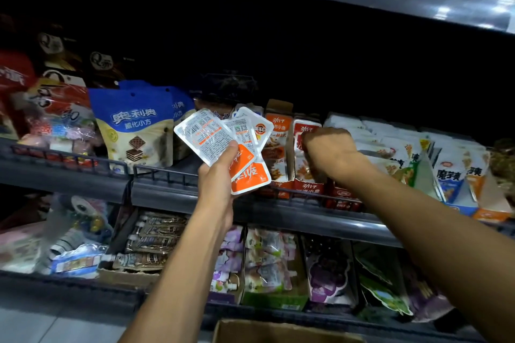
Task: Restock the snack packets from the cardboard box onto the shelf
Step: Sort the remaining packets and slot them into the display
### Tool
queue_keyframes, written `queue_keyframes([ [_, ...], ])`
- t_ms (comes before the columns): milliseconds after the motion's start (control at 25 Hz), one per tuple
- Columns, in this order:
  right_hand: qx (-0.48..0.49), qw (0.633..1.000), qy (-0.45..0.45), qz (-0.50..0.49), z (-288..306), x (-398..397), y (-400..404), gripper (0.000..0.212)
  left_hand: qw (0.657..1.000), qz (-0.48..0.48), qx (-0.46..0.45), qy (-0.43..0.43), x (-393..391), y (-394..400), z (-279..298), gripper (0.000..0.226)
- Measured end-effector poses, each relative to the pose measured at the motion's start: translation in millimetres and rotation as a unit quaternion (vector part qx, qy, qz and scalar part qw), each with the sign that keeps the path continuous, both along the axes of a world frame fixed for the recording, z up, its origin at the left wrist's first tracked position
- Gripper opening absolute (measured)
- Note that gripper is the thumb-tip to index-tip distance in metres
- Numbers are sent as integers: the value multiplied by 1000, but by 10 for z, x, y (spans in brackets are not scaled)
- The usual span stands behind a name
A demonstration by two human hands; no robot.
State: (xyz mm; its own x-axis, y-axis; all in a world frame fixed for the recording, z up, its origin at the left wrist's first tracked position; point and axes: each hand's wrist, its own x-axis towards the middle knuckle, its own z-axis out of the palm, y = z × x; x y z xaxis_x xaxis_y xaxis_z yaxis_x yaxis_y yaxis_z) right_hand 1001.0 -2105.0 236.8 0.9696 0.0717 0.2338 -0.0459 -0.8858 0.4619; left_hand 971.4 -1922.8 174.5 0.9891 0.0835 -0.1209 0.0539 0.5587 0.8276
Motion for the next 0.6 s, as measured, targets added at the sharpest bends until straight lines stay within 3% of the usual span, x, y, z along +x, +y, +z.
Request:
queue_keyframes([
  [120,-54,998,-31,22,-15,27,-31,12,1000,-8,-3,-6,2,11,1,32],
  [160,-21,998,-45,33,-23,29,0,11,1000,-12,-2,-10,1,14,-1,26],
  [200,95,993,-50,57,-19,15,40,11,1000,-16,0,-14,-5,13,1,21],
  [240,299,950,-31,80,2,-3,101,14,1000,-21,4,-19,-7,9,2,17],
  [280,533,841,35,88,34,-30,179,18,999,-27,11,-24,-8,8,2,17],
  [320,689,713,98,88,47,-57,248,23,999,-33,23,-31,-8,5,5,18],
  [360,746,643,146,93,34,-63,280,25,998,-39,40,-40,-14,5,10,20],
  [400,755,626,171,90,13,-71,293,26,996,-45,60,-51,-16,4,7,21],
  [440,748,635,172,86,-6,-82,305,25,994,-55,78,-60,-21,6,7,24],
  [520,750,647,124,66,-36,-67,304,17,989,-85,98,-72,-39,-3,14,30],
  [600,771,630,67,68,-57,-60,303,13,986,-97,108,-81,-50,-18,13,33],
])
